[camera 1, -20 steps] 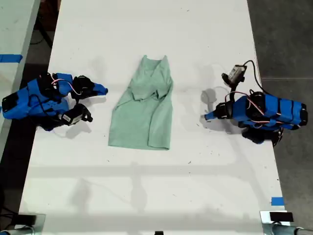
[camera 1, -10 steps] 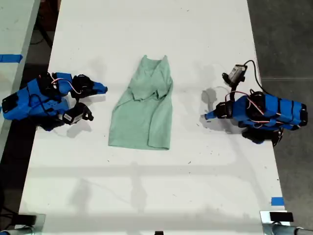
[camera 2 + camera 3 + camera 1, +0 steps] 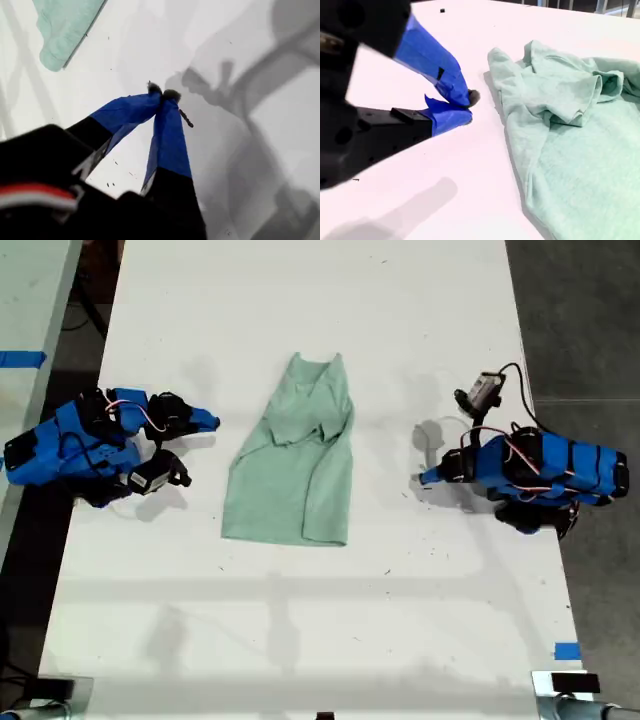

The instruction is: Fold t shirt

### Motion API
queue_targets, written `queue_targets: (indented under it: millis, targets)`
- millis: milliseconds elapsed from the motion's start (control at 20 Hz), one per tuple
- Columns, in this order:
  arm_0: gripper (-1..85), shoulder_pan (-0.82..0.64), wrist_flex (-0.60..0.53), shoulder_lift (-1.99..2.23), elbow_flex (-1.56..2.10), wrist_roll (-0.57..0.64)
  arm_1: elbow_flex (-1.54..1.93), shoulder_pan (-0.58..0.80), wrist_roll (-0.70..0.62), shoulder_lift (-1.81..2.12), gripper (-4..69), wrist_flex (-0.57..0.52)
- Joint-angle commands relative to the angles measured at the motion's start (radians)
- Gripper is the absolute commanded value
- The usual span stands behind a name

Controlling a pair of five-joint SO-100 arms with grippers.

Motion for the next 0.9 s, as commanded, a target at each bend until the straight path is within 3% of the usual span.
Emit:
queue_targets:
  millis: [0,850]
  targets:
    - [-0.3,0.0,-0.003,0.008,0.038,0.008,0.061,0.0,0.011,0.017,1.2,0.003]
    - [-0.3,0.015,-0.003,0.008,0.038,0.0,0.061,-0.006,0.015,0.017,1.2,0.003]
